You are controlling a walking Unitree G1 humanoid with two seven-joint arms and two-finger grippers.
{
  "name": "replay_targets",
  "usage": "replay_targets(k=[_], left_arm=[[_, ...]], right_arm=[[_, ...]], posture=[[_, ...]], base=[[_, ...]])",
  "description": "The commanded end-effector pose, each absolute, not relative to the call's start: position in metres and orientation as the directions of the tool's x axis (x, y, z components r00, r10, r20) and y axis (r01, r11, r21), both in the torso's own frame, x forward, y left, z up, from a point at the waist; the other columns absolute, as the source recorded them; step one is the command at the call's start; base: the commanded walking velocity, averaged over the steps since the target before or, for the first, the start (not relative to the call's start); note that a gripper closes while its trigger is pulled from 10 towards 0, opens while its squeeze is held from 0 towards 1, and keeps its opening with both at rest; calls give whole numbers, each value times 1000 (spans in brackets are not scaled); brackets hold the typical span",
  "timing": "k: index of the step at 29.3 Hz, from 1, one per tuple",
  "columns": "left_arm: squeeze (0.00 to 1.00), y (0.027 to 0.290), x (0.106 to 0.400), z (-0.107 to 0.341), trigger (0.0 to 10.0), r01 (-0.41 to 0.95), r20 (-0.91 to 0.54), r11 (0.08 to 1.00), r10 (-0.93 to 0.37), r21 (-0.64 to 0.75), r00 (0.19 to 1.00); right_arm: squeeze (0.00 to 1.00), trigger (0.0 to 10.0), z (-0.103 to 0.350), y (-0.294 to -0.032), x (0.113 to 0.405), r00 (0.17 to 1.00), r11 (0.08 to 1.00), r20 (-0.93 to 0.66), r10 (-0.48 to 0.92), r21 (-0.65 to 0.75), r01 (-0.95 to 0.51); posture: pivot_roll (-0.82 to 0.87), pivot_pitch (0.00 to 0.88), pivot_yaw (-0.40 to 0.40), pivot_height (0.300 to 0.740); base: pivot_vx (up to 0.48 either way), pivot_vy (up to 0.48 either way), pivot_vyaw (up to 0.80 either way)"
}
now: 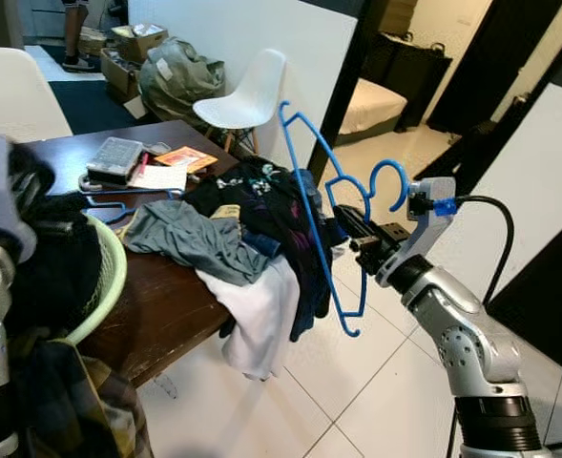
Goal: Hang hanger
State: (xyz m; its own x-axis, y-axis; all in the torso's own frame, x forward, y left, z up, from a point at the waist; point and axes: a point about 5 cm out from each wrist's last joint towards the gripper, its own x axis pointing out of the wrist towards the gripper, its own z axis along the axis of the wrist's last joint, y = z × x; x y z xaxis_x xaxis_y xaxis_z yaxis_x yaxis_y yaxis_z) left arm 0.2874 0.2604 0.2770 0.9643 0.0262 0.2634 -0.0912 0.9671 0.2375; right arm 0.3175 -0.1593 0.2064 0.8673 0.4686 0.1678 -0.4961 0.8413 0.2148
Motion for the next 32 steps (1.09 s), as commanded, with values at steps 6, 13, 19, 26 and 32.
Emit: replay_targets(k=[6, 13, 19, 26, 32], left_arm=[[0, 227, 284, 245, 0, 100, 13, 974, -105, 203, 994], [1000, 243, 264, 176, 7294, 82, -395, 966, 22, 245, 919], [1000, 276, 264, 186, 10000, -77, -350, 926, 215, 369, 911], [1000, 302, 269, 273, 10000, -457, 103, 777, 461, 432, 881], [1000, 308, 265, 308, 10000, -574, 266, 690, 510, 441, 818]], right_arm=[[0, 10000, 205, -169, 317, 885, 862, 167, 435, 205, -463], [0, 10000, 202, -169, 315, 887, 864, 169, 431, 207, -459], [0, 10000, 201, -171, 315, 890, 867, 172, 423, 208, -453], [0, 10000, 201, -174, 314, 896, 872, 174, 410, 212, -440], [0, 10000, 199, -174, 313, 900, 877, 171, 402, 211, -432]], posture=[[17, 0, -121, 740], [12, 0, -108, 740], [4, 0, -102, 740], [-1, 0, -93, 740], [-5, 0, -89, 740]], base=[[0, 0, 0], [0, 0, 0], [0, 0, 0], [0, 0, 0], [0, 0, 0]])
